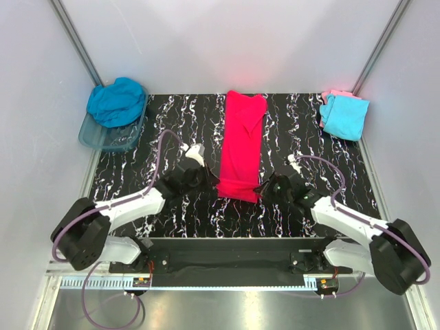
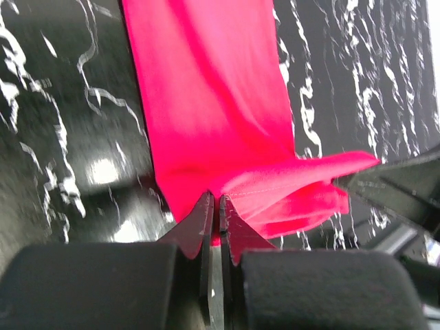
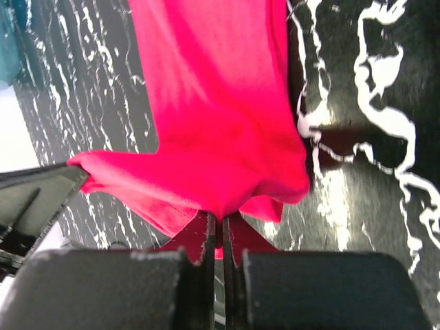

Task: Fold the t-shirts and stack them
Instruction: Fold the tshirt

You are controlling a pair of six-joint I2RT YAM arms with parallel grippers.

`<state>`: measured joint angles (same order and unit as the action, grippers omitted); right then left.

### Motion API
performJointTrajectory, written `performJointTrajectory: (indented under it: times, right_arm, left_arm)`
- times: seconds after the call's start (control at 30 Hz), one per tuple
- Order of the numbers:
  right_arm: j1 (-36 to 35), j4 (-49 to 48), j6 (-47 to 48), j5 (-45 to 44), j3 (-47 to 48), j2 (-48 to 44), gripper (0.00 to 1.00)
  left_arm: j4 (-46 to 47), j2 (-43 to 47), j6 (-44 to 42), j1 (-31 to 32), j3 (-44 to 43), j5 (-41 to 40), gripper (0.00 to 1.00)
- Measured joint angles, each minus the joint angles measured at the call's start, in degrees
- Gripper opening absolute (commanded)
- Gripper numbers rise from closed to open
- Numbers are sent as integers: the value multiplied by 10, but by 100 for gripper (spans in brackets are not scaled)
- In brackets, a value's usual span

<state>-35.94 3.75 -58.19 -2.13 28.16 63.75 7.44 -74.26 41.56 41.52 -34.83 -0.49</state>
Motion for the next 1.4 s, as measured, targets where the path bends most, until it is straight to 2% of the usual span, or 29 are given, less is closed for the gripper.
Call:
performJointTrajectory:
  times: [0.37, 0.73, 0.93, 0.97, 1.0, 1.03, 1.1, 1.13, 1.2, 1.4]
  right_arm:
    - [93, -56, 21, 46, 75, 119, 0]
    - [150, -101, 29, 94, 212, 284, 0]
    - [165, -117, 30, 104, 247, 354, 0]
    - [168, -119, 30, 106, 252, 364, 4]
    - [170, -121, 31, 108, 258, 374, 34]
    - [173, -123, 30, 111, 265, 384, 49]
    - [177, -129, 36, 113, 278, 402, 65]
    - [180, -132, 41, 114, 285, 410, 74]
    - [182, -133, 53, 117, 298, 417, 76]
    - [186, -132, 83, 123, 358, 402, 74]
  left_arm:
    - [-5, -171, -39, -64, -162, 47, 0]
    - [-33, -258, -66, -120, -278, 83, 0]
    - [-54, -316, -79, -134, -341, 98, 2]
    - [-61, -326, -81, -135, -351, 101, 7]
    - [-64, -336, -83, -137, -361, 104, 23]
    - [-68, -344, -88, -138, -370, 106, 30]
    - [-76, -363, -90, -141, -389, 111, 42]
    - [-79, -367, -92, -143, -394, 111, 45]
    - [-85, -370, -92, -146, -399, 112, 50]
    - [-117, -348, -99, -150, -414, 110, 52]
